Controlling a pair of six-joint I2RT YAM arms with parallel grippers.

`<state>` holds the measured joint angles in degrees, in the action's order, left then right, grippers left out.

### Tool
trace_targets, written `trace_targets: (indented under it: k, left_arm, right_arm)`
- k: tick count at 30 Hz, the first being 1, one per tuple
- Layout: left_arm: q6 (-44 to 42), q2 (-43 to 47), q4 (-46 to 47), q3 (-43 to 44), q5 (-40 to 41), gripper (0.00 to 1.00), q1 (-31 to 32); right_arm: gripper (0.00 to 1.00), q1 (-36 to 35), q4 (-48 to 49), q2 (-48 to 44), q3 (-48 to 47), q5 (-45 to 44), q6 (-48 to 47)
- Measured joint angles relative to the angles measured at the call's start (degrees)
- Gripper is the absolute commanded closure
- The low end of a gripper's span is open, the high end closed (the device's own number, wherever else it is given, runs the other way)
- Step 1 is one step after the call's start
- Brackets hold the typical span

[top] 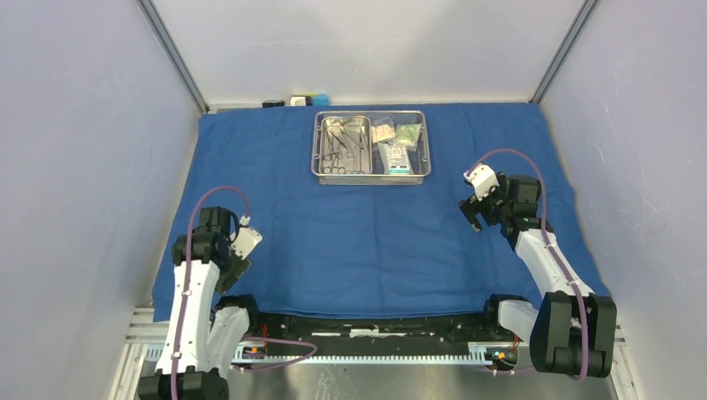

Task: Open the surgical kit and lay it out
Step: Smooth out the surgical kit at the center of the board.

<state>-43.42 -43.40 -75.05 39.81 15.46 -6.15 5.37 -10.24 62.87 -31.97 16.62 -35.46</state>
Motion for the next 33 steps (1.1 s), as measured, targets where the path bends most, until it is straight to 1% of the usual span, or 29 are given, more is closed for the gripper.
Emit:
trace_targets:
  k: [2, 5, 8, 10, 13, 16, 20, 22, 25, 28, 33]
  left_arm:
    - [0.1, -1.0, -0.2, 1.8, 0.0, 0.27, 0.0]
    - [0.5, -4.4, 0.8, 5.3, -1.2, 0.27, 0.0]
    - [1.2, -9.4, 2.0, 9.5, -5.6, 0.25, -0.2]
    - [1.1, -12.3, 3.0, 11.1, -10.2, 0.24, -0.2]
    - [-1.2, -13.5, 3.0, 11.3, -17.4, 0.24, 0.0]
    - [-4.8, -13.3, 2.4, 11.3, -22.8, 0.23, 1.0]
    - [-9.6, -13.1, 1.8, 9.6, -27.3, 0.22, 6.1]
    - [-12.0, -13.1, 1.6, 8.5, -28.9, 0.21, 9.5]
    - [-14.7, -13.6, 1.4, 7.6, -30.2, 0.21, 12.7]
    - [-16.2, -15.1, 2.4, 6.7, -30.5, 0.21, 14.9]
    - [-17.0, -19.0, 7.0, 3.5, -29.1, 0.23, 16.3]
  right_arm:
    - [0.02, 0.0, -0.2, 0.0, 0.0, 0.5, -0.4]
    - [0.02, 0.0, -2.4, 0.0, -0.5, 2.5, -2.4]
    - [0.03, -0.5, -5.9, -0.4, -1.5, 4.6, -5.5]
    - [0.02, -0.9, -8.9, -1.1, -2.2, 5.9, -8.1]
    - [0.02, -1.3, -14.3, -2.7, -3.3, 7.6, -13.0]
    - [0.03, -1.5, -20.4, -3.5, -4.3, 9.0, -18.2]
    - [0.02, -1.6, -29.5, -4.8, -5.3, 9.1, -25.7]
    - [0.02, -1.6, -33.5, -6.0, -5.3, 7.9, -29.0]
    - [0.03, -1.6, -38.3, -7.5, -5.2, 4.0, -32.4]
    - [0.03, -1.6, -39.4, -8.5, -3.6, -0.3, -33.9]
    - [0.02, -1.6, -39.2, -9.4, 3.8, -8.0, -35.4]
